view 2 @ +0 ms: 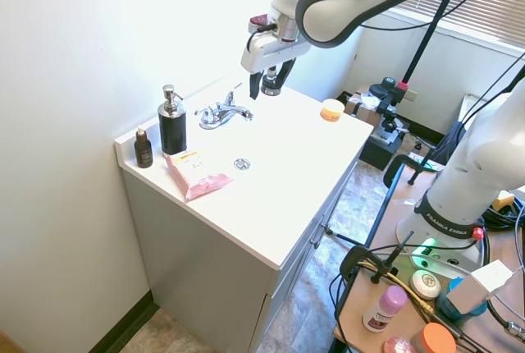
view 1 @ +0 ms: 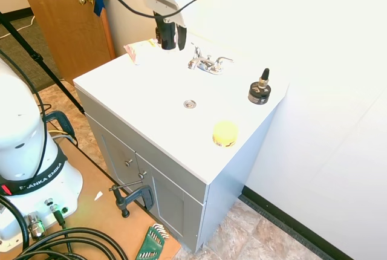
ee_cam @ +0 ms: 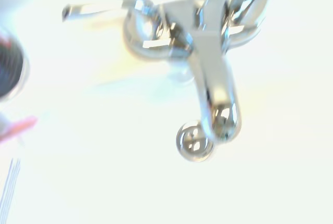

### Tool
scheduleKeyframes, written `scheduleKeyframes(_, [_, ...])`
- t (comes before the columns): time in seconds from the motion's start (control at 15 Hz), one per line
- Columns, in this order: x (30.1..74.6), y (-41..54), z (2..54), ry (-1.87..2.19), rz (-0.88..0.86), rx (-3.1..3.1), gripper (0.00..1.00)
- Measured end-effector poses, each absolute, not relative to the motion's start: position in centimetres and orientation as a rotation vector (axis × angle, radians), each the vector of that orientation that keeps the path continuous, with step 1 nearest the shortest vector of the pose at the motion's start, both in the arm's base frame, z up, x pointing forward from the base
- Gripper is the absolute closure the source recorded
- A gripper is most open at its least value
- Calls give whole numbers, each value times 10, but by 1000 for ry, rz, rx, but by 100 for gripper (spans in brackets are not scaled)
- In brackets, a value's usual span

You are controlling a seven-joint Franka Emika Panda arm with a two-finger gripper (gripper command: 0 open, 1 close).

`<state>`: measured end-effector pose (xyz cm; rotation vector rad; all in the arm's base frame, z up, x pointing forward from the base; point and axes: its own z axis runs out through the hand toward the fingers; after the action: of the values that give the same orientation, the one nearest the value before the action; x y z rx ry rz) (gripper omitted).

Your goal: Turn on the cold water

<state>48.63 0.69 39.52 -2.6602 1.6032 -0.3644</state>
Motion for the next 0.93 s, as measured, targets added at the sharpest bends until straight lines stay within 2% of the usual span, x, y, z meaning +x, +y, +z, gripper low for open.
scheduleKeyframes(0.27, [556, -29, 368, 1829, -459, -2562, 0])
scheduleKeyframes(0.47, [592, -50, 350, 1918, -510, -2533, 0])
scheduleKeyframes(0.67, [610, -68, 332, 1977, -525, -2521, 0])
scheduleKeyframes(0.93, [612, -91, 314, 2030, -524, -2510, 0])
